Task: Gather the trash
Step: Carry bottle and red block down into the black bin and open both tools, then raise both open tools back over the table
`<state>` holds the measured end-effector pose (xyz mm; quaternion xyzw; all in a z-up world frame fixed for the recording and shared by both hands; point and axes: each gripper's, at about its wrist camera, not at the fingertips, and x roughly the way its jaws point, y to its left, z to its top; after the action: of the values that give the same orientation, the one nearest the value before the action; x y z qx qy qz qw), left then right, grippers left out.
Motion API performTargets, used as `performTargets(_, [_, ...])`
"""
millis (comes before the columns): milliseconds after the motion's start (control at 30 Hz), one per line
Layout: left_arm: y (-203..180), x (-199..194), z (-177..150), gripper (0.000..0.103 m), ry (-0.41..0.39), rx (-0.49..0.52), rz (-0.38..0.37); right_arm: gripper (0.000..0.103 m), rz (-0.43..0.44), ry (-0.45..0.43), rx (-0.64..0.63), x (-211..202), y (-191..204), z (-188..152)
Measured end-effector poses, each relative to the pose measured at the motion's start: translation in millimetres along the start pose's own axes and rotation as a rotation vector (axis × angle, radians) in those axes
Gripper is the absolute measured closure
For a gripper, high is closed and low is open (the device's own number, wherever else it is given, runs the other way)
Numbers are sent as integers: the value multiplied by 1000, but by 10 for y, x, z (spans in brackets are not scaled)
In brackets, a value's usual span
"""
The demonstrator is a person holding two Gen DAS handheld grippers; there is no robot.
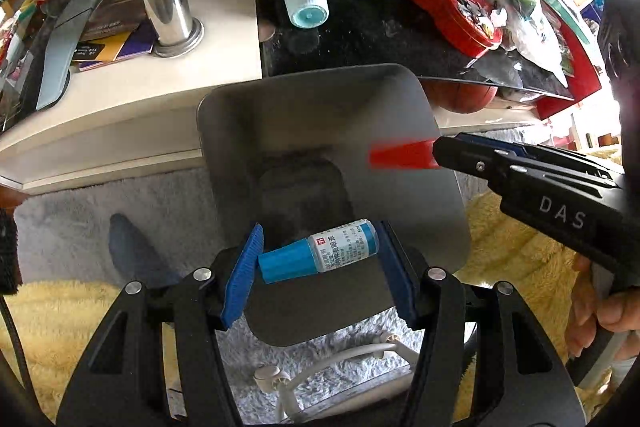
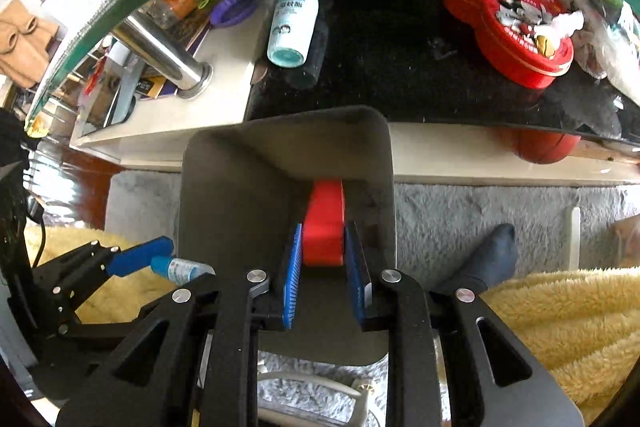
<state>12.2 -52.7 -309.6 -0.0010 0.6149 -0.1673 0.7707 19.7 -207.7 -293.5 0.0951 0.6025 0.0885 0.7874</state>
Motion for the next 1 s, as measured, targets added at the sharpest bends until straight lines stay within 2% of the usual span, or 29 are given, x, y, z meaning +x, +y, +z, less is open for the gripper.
performTargets(100, [10, -14, 30, 48, -9, -7, 5, 78, -3, -20, 12, -60, -7, 39])
performTargets(133, [11, -24, 34, 44, -13, -9, 6, 69, -3, -29, 16, -89, -15, 53])
performTargets(200, [14, -53, 43, 39, -22, -11, 7, 61, -4, -46, 22, -146, -26, 84])
performTargets(267, [15, -98, 57, 32, -35, -11, 15, 60, -2, -65, 31, -230, -40, 121])
performTargets(500, [100, -537, 194, 9, -150, -29, 44, 27, -27, -189, 49, -674, -88, 287])
performTargets(533, [120, -610, 215, 8, -169, -33, 50, 22, -25, -216, 51, -772, -91, 322])
performTargets(767, [293, -1142, 444, 8, -279, -64, 89, 12, -5, -344, 35, -1269, -48, 614])
performTargets(1000, [541, -1494, 797, 8, -349, -113, 127, 12, -4, -353, 31, -1339, -6, 989])
